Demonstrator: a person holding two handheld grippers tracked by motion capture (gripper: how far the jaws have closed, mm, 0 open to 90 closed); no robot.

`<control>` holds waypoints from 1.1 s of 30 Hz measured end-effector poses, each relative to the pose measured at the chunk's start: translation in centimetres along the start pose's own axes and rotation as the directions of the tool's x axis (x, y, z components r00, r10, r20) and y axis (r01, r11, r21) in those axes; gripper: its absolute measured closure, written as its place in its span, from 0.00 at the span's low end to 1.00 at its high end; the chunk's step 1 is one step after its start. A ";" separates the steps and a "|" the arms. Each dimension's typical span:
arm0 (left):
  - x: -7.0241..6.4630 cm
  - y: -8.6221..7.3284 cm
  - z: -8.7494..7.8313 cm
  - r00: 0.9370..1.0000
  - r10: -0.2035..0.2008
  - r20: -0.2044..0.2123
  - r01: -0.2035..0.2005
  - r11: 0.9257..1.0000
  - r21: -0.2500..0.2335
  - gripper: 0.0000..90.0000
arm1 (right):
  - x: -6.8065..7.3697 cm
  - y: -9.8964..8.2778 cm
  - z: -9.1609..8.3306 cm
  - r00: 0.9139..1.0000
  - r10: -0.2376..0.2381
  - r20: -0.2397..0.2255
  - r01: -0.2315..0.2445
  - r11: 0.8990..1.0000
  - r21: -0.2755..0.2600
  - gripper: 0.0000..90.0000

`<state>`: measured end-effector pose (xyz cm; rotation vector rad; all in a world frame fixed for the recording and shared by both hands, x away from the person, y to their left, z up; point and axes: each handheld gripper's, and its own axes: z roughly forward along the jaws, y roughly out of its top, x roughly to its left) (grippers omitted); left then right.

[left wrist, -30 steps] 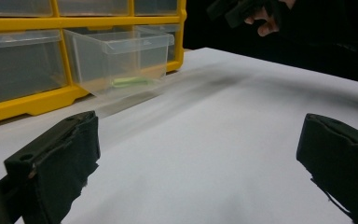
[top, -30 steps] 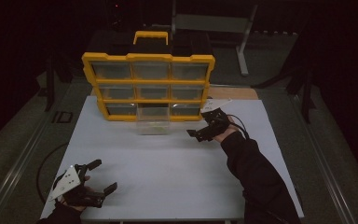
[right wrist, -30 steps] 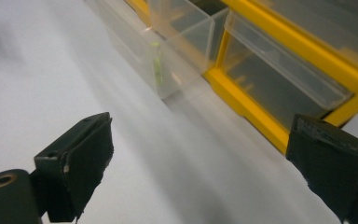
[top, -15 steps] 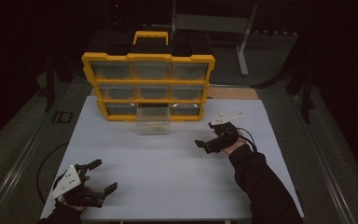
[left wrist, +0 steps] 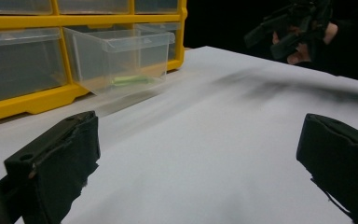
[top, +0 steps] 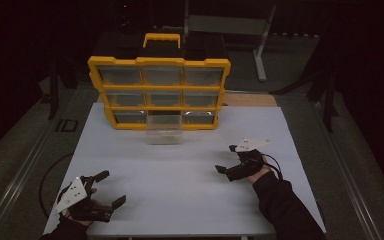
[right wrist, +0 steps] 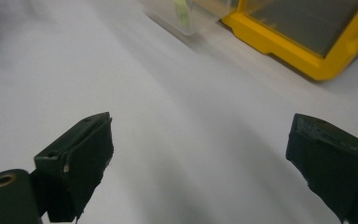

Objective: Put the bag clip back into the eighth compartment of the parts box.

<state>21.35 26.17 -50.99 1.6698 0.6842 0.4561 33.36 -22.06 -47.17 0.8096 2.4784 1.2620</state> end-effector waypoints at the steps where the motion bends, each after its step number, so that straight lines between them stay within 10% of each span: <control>1: 0.0 0.0 0.0 1.000 0.000 0.000 0.000 1.000 0.002 0.00 | 0.0 -0.3 -0.1 1.000 0.004 0.001 -0.004 1.000 -0.006 0.08; 33: 0.0 0.0 0.0 1.000 0.002 -0.002 -0.002 1.000 0.005 0.00 | 0.0 -7.6 -4.4 0.997 0.075 0.031 -0.073 0.995 -0.062 0.08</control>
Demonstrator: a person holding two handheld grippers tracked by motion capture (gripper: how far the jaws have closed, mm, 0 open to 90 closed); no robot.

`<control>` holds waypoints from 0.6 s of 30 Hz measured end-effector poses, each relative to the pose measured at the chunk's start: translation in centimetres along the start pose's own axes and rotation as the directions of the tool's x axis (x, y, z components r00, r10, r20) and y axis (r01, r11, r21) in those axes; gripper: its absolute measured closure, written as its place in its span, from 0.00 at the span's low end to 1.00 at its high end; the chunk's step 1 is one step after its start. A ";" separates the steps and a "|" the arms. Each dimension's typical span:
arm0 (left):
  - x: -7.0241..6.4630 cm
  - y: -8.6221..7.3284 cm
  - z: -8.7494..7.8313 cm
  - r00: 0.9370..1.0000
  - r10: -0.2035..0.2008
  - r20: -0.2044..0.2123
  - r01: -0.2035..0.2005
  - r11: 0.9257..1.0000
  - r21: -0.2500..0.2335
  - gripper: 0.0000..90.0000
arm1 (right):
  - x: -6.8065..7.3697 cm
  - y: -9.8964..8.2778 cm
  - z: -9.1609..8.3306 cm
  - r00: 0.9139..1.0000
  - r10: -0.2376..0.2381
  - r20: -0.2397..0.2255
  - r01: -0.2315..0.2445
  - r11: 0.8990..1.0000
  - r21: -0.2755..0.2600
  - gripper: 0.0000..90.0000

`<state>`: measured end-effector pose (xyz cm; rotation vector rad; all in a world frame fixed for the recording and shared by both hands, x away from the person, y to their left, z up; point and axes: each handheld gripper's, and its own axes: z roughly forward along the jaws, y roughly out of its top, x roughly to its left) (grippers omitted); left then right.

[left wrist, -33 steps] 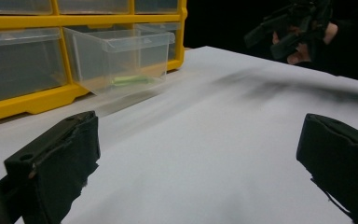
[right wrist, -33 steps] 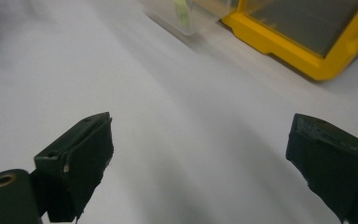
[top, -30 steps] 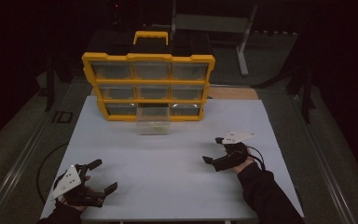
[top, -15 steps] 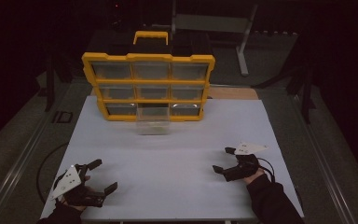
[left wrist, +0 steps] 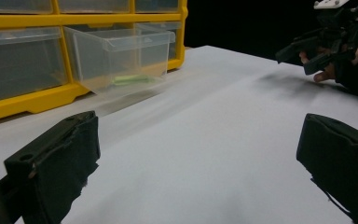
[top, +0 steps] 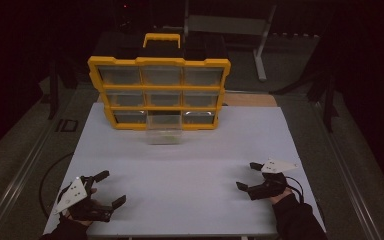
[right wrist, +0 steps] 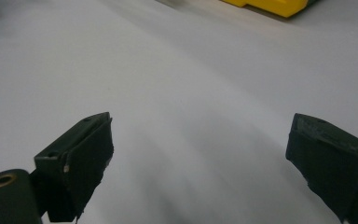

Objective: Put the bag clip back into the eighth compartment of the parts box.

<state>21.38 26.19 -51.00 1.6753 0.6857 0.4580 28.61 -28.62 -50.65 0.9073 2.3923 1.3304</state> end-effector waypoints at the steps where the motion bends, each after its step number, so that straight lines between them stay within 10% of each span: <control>1: 0.0 0.0 0.0 1.000 -0.001 0.000 0.001 1.000 -0.001 0.00 | 0.0 -0.1 -0.1 1.000 -0.006 0.008 0.006 1.000 -0.002 0.08; 18: 0.0 0.0 0.1 1.000 0.001 0.004 -0.001 1.000 0.003 0.00 | 0.0 -0.6 -0.7 0.999 -0.016 0.036 0.017 1.000 -0.008 0.08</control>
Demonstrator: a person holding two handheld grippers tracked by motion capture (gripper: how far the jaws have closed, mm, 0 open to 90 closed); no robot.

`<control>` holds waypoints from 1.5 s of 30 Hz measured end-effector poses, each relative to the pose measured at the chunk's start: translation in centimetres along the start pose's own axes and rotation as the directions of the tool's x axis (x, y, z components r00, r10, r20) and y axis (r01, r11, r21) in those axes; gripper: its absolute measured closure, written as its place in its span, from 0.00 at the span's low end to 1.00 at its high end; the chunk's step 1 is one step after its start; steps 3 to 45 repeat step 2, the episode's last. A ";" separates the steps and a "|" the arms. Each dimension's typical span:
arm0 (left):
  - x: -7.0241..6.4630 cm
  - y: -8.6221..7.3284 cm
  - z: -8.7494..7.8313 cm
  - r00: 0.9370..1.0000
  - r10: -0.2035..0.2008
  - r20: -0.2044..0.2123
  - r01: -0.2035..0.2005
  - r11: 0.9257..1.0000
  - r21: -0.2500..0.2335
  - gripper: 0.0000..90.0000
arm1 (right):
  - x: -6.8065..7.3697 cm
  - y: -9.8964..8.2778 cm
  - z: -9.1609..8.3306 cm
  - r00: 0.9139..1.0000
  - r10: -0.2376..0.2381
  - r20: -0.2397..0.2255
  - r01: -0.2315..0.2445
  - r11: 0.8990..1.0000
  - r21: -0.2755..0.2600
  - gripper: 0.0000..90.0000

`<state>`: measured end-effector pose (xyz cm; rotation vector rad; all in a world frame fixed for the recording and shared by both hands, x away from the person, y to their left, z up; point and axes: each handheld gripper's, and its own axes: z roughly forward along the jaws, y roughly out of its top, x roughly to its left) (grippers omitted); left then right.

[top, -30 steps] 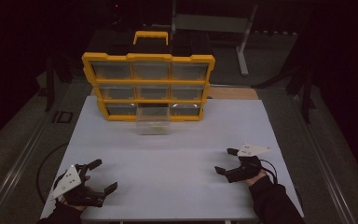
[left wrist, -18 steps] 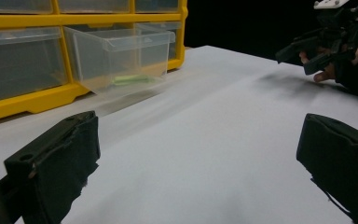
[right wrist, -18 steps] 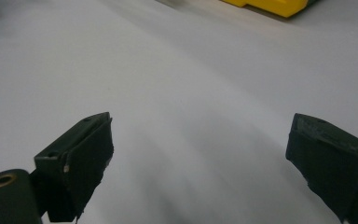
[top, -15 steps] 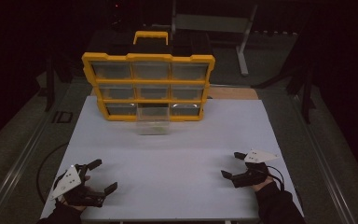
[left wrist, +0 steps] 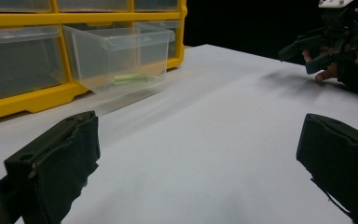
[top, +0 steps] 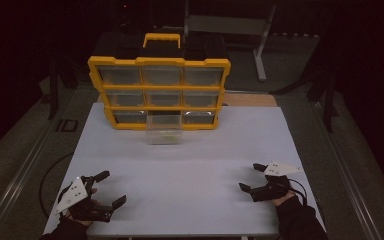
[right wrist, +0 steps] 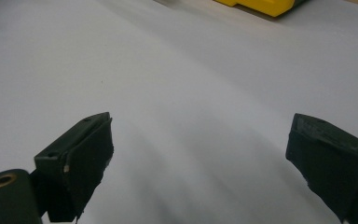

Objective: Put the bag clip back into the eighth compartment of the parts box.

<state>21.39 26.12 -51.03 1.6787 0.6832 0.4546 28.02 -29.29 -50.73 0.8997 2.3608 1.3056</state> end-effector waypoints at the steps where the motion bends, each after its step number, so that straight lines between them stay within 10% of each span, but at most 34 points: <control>1: 0.0 0.0 0.0 1.000 0.000 0.000 0.000 1.000 0.001 0.00 | 0.0 0.0 0.0 1.000 -0.001 0.002 0.001 1.000 0.000 0.08; 45: 0.0 0.0 0.0 1.000 0.000 0.000 0.000 1.000 0.001 0.00 | 0.0 0.0 -0.1 1.000 0.001 0.002 -0.001 1.000 -0.004 0.08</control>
